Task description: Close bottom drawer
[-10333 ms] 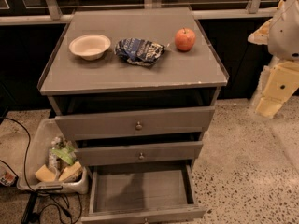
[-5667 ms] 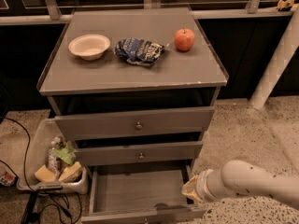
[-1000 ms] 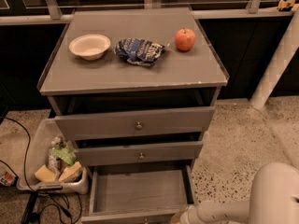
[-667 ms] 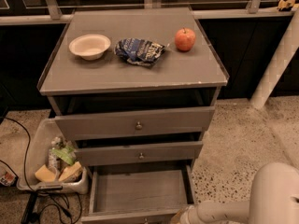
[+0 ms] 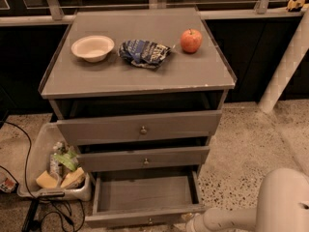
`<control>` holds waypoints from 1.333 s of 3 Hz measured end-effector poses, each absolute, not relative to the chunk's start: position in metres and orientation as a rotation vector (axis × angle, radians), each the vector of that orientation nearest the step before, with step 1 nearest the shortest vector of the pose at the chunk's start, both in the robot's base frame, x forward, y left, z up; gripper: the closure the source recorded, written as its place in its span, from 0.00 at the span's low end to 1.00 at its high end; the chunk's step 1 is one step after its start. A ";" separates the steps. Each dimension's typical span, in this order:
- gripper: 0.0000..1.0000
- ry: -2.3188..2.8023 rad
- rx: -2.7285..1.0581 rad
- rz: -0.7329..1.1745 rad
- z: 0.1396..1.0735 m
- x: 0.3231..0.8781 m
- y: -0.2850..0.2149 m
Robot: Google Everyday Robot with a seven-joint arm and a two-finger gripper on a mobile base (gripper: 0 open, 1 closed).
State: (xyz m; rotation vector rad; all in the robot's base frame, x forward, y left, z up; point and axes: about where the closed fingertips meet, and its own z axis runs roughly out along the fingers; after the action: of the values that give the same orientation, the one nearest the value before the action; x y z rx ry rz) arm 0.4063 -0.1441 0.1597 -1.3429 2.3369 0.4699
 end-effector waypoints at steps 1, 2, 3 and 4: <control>0.18 2.269 -1.410 0.443 0.153 0.443 -0.127; 0.42 2.269 -1.410 0.443 0.153 0.442 -0.128; 0.65 2.192 -1.478 0.359 0.157 0.497 -0.121; 0.88 2.139 -1.506 0.229 0.175 0.557 -0.127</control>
Offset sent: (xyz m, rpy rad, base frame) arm 0.1658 0.0565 -0.0163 -0.0218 -0.2208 0.2218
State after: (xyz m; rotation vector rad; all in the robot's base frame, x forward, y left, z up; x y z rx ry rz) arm 0.5574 -0.1265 0.1755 -1.5060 2.1395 0.2295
